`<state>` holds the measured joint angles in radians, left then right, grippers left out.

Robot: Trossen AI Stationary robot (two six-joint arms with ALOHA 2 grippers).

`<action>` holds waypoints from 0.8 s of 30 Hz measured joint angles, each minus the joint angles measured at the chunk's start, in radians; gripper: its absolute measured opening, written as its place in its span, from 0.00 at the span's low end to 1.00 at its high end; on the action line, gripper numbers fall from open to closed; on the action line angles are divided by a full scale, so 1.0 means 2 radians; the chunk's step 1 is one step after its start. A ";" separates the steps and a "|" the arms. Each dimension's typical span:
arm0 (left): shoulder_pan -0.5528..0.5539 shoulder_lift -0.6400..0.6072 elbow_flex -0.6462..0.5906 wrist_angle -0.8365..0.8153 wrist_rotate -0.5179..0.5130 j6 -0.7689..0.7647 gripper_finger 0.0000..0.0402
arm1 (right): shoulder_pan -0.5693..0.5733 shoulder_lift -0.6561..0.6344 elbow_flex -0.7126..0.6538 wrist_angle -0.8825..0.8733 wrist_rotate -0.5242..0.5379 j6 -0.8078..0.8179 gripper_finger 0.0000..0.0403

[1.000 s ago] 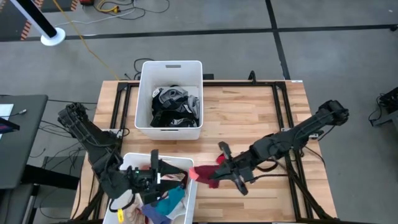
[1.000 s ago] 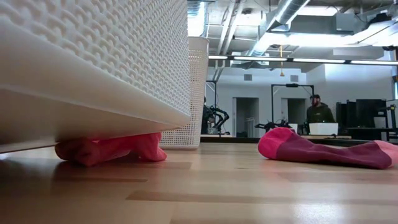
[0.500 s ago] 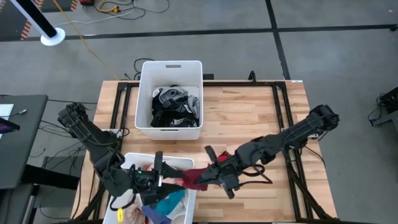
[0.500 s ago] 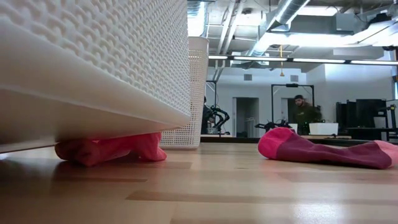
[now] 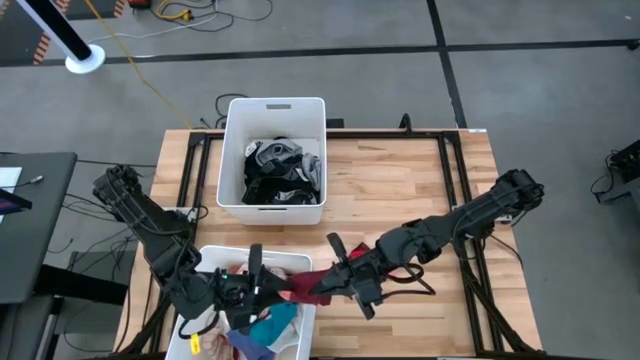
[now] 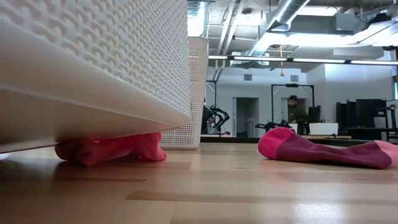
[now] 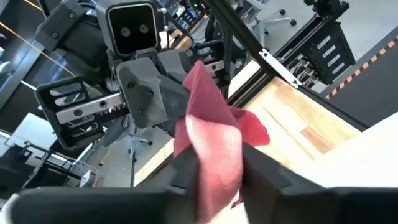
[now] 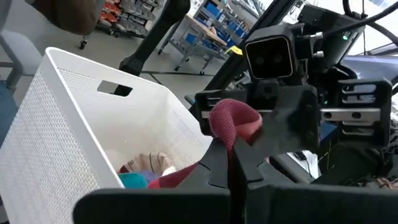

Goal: Sort clothes
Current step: Put the red sock into the bottom white laundry bin

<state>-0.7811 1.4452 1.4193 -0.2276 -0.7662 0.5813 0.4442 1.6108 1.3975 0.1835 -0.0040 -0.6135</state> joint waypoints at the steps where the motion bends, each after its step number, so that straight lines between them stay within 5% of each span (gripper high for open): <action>1: 0.000 0.000 0.000 -0.001 0.000 0.004 0.14 | -0.001 0.000 0.000 -0.001 0.000 0.002 0.01; 4: -0.003 0.000 0.000 0.000 0.000 0.019 0.03 | -0.003 0.000 0.000 -0.006 0.000 0.005 0.01; 12: -0.028 0.000 0.000 0.017 -0.069 0.070 0.01 | -0.011 0.000 0.000 -0.047 0.026 0.034 0.05; 24: -0.134 0.000 0.024 0.063 -0.265 0.181 0.01 | -0.003 -0.005 -0.001 -0.138 0.146 0.092 0.52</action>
<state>-1.0493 1.4454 1.4681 -0.1019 -1.2953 0.9438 0.4388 1.6001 1.3964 -0.0928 0.2874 -0.4301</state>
